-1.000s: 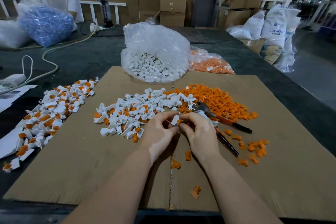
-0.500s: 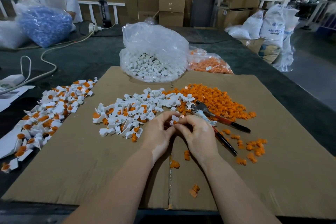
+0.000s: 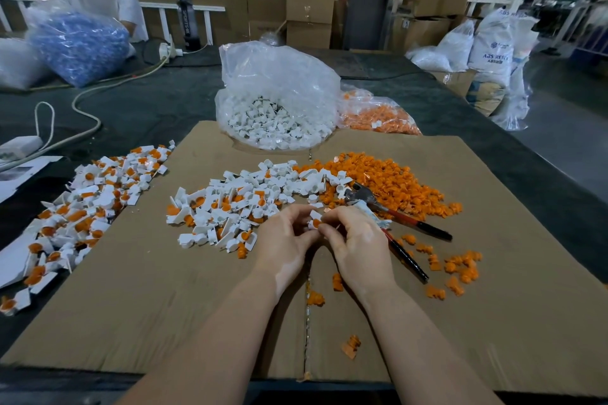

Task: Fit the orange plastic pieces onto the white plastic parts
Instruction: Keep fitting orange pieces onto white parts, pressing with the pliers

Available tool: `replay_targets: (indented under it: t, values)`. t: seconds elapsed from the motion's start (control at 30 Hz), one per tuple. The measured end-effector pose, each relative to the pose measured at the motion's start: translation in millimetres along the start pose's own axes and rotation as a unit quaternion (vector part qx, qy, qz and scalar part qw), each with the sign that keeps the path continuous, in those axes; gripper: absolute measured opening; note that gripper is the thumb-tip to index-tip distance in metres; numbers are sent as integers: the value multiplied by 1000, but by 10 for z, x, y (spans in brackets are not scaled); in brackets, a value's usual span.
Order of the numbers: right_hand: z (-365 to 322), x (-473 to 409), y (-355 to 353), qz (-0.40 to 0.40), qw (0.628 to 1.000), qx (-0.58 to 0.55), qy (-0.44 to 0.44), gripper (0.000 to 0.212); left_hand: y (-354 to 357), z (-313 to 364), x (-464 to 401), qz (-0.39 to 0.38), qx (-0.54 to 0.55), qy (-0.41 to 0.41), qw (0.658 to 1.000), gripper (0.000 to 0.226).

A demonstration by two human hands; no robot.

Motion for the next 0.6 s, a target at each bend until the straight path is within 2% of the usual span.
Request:
replay_targets:
  t: [0.4, 0.5, 0.6]
  values:
    - [-42, -23, 38, -53, 998, -1, -39, 14, 13, 58, 68, -7, -3, 11, 1000, 26]
    - [-52, -16, 17, -20, 999, -19, -35, 12, 0, 45, 48, -2, 38, -7, 999, 27]
    - [3, 8, -46, 42, 999, -32, 6, 19, -8, 22, 40, -3, 94, -29, 995, 30]
Point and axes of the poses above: each hand's wrist, its own x-axis away from the middle knuckle, its own y-axis out of the palm, z = x × y, the point moved 5 cm from there along -x, towards the middle knuckle, and after that the axes turned 14 degrees about -y, right-handed, at the moved point
